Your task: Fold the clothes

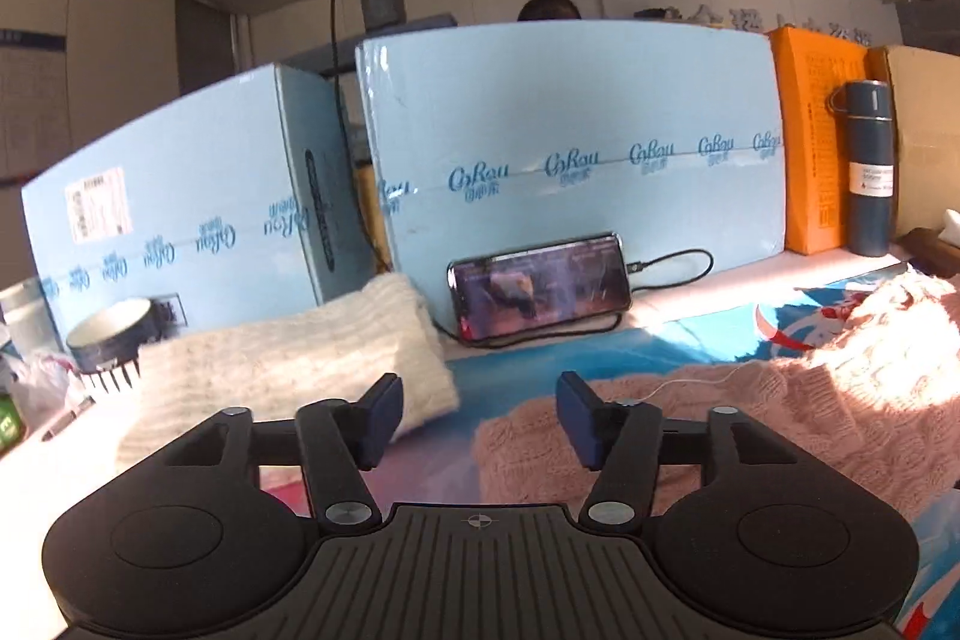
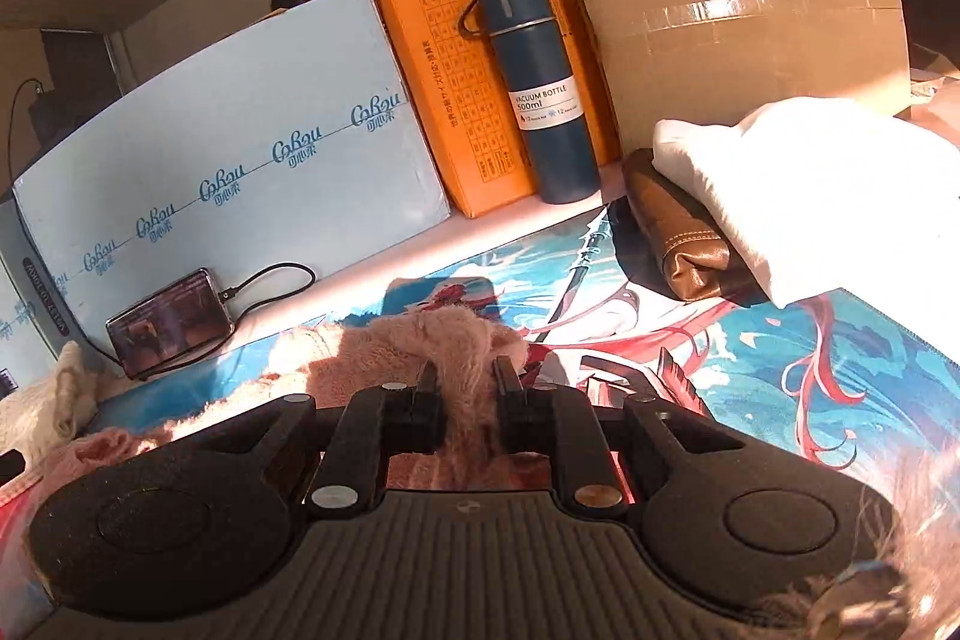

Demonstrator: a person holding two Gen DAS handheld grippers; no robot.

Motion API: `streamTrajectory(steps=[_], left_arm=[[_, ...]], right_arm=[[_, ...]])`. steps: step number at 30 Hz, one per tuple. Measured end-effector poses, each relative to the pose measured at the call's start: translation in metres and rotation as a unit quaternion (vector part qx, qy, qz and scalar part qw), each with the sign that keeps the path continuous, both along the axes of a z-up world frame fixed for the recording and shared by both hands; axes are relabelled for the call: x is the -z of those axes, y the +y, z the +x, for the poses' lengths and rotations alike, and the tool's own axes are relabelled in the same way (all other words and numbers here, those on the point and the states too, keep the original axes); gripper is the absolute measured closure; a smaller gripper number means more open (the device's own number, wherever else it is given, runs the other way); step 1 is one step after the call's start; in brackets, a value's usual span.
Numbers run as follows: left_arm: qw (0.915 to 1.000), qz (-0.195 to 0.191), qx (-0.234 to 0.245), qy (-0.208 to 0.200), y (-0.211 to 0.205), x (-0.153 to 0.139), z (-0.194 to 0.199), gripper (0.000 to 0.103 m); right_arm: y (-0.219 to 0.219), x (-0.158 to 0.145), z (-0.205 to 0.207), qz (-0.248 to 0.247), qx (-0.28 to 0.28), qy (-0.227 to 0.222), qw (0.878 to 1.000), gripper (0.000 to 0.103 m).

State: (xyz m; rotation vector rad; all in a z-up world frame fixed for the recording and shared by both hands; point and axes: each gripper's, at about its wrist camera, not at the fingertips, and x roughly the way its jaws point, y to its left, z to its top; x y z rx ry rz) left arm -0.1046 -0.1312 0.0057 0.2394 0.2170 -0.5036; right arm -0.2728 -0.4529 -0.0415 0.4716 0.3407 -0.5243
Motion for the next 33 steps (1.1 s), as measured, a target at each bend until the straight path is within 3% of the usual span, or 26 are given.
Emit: streamTrajectory(steps=[1, 2, 5, 9, 10, 13, 15, 18, 22, 26, 28, 33], left_arm=[[0.9994, -0.004, 0.033, -0.005, -0.003, -0.003, -0.008, 0.011], [0.9978, -0.002, 0.067, -0.001, -0.009, -0.006, -0.013, 0.006], [0.9898, 0.031, 0.138, 0.020, -0.035, -0.005, -0.021, 0.006], [0.9797, 0.089, 0.159, 0.083, -0.076, 0.017, -0.006, 0.006], [0.9791, 0.091, 0.157, 0.093, -0.078, 0.022, 0.000, 0.011], [0.9830, 0.062, 0.133, 0.110, -0.066, 0.027, 0.018, 0.084], [0.9858, 0.037, 0.127, 0.104, -0.051, 0.024, 0.022, 0.088], [0.9957, 0.020, 0.081, 0.039, -0.034, 0.010, 0.020, 0.089], [0.9985, -0.053, 0.016, -0.008, 0.003, -0.019, 0.031, 0.090], [0.9914, -0.129, -0.014, 0.021, 0.043, -0.026, 0.047, 0.091], [0.9852, -0.161, -0.013, 0.057, 0.061, -0.014, 0.057, 0.091], [0.9776, -0.140, -0.090, 0.128, 0.088, 0.014, 0.076, 0.089]], right_arm=[[0.000, 0.001, 0.001, 0.004, 0.000, -0.001, 1.000, 0.088], [0.000, 0.002, 0.002, 0.008, -0.001, -0.001, 1.000, 0.088], [0.000, 0.004, 0.005, 0.016, -0.002, -0.003, 1.000, 0.088], [-0.004, 0.006, 0.007, 0.028, -0.003, -0.003, 1.000, 0.088], [-0.004, 0.006, 0.006, 0.030, -0.004, -0.003, 1.000, 0.088], [-0.005, 0.004, 0.005, 0.027, -0.009, -0.005, 1.000, 0.088], [-0.005, 0.002, 0.006, 0.018, -0.013, -0.003, 1.000, 0.088], [-0.005, -0.002, 0.011, 0.001, -0.015, -0.007, 1.000, 0.088], [-0.009, -0.015, 0.014, -0.031, 0.003, -0.021, 0.999, 0.088], [-0.021, -0.028, 0.012, -0.052, 0.034, -0.033, 0.998, 0.088], [-0.030, -0.031, 0.011, -0.053, 0.048, -0.034, 0.997, 0.088], [-0.048, -0.019, 0.013, -0.048, 0.049, 0.009, 0.998, 0.088]])
